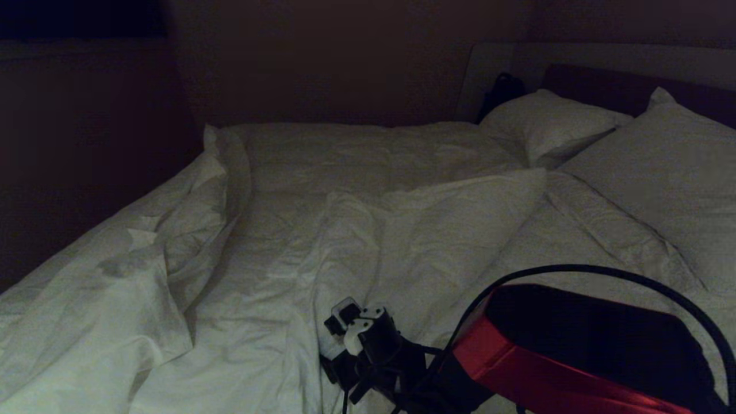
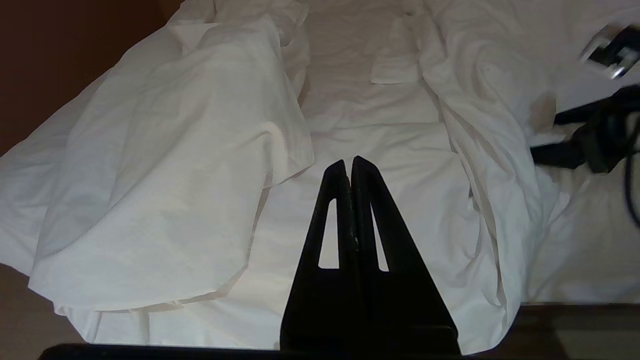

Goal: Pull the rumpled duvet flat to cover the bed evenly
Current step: Flatten the corners of the folded blanket

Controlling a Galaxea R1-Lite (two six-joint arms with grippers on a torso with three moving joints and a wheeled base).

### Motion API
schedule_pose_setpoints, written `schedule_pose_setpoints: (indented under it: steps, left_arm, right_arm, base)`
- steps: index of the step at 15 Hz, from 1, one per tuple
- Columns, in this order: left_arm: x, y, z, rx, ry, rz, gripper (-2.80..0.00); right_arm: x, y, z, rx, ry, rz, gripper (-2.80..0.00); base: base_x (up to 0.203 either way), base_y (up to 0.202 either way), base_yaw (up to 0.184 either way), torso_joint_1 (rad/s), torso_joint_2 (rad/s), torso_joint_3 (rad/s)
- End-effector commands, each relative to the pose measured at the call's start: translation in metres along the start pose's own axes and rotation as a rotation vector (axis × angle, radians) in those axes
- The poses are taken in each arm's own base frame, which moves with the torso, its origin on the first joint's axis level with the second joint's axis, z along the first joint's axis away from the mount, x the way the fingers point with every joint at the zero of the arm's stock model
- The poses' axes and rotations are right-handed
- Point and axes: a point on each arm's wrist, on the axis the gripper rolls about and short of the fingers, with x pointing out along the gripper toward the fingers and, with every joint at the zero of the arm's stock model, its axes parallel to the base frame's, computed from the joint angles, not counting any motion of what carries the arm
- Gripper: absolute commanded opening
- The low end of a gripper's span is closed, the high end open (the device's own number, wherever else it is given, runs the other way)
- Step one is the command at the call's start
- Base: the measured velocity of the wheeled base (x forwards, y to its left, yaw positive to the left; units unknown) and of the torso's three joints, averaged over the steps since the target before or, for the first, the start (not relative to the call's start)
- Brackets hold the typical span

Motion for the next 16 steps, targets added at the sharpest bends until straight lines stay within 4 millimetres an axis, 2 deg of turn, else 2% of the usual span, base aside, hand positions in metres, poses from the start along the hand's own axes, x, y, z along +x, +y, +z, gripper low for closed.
schedule_pose_setpoints:
  steps: [1,3,4,8,13,16]
  left_arm:
    - [0.0,0.0,0.0,0.001,0.001,0.0,-2.8]
    - [0.0,0.0,0.0,0.001,0.001,0.0,-2.8]
    - [0.0,0.0,0.0,0.001,0.001,0.0,-2.8]
    - [0.0,0.0,0.0,0.001,0.001,0.0,-2.8]
    - [0.0,0.0,0.0,0.001,0.001,0.0,-2.8]
    - [0.0,0.0,0.0,0.001,0.001,0.0,-2.8]
  right_arm:
    - [0.013,0.003,-0.016,-0.007,0.032,-0.013,0.0]
    - [0.017,0.002,-0.021,-0.008,0.043,-0.016,0.0]
    - [0.017,0.002,-0.021,-0.008,0.043,-0.016,-2.8]
    - [0.018,-0.002,-0.02,-0.002,0.039,-0.023,-2.8]
    - [0.009,-0.005,-0.005,0.015,0.005,-0.049,-2.8]
    - [-0.012,-0.015,0.021,0.038,-0.051,-0.058,-2.8]
  base:
    - [0.0,0.0,0.0,0.0,0.0,0.0]
    - [0.0,0.0,0.0,0.0,0.0,0.0]
    - [0.0,0.0,0.0,0.0,0.0,0.0]
    - [0.0,0.0,0.0,0.0,0.0,0.0]
    - [0.0,0.0,0.0,0.0,0.0,0.0]
    - [0.0,0.0,0.0,0.0,0.0,0.0]
